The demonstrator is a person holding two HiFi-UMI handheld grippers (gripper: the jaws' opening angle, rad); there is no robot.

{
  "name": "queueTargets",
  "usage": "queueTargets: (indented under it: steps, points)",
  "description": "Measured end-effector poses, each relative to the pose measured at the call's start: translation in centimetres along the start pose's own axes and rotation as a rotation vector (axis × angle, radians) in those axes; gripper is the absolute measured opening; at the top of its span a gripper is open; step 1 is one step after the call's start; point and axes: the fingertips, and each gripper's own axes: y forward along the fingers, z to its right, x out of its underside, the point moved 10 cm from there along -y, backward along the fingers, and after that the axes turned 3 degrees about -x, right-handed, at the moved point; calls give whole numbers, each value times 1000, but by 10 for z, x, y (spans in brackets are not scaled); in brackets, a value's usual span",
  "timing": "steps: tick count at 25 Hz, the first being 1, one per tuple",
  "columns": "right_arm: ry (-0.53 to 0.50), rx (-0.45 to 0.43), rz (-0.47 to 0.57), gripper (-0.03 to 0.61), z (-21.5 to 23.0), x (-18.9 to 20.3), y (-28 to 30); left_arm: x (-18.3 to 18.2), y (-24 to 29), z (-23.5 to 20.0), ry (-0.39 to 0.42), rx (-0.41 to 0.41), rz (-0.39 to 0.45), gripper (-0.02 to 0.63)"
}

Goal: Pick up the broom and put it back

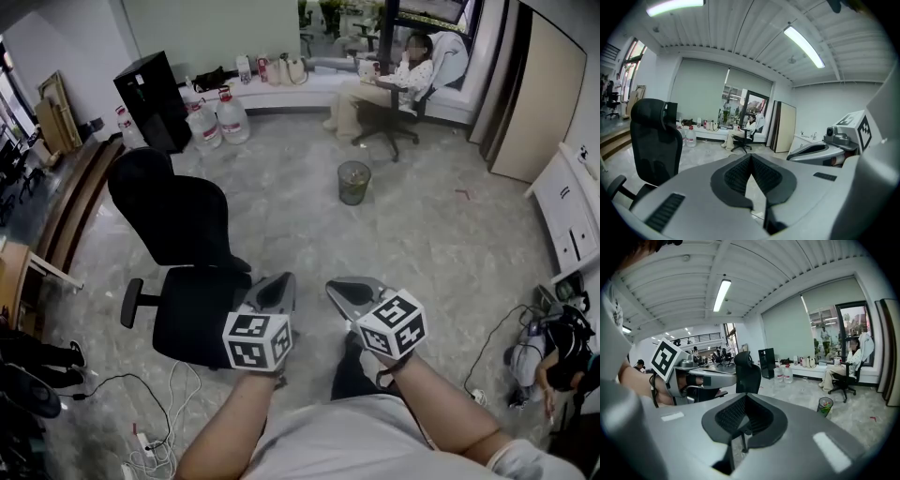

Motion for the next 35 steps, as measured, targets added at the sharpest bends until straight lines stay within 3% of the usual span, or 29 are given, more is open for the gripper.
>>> queueTargets:
  steps: [9, 14, 17, 20, 25, 29, 35]
  points:
    - [66, -188, -136, 3, 169, 3, 73, -8, 171, -33, -64, -124, -124, 6]
    - [107, -264, -228, 6, 236, 22, 115, 4, 230, -59, -107, -193, -192, 8]
    - [134, -258, -288, 15, 262, 41, 155, 23, 251, -92, -161, -212, -223, 8]
    - [127, -199, -307, 22, 282, 70, 197, 51, 271, -123, -193, -212, -254, 8]
    - [134, -121, -449, 87, 327, 154, 275, 113, 324, -174, -207, -162, -292, 8]
    - [172, -57, -571, 154, 368, 255, 330, 178, 357, -212, -218, -134, -342, 6]
    - [255, -19, -723, 181, 437, 414, 420, 307, 415, -266, -268, -125, -410, 6]
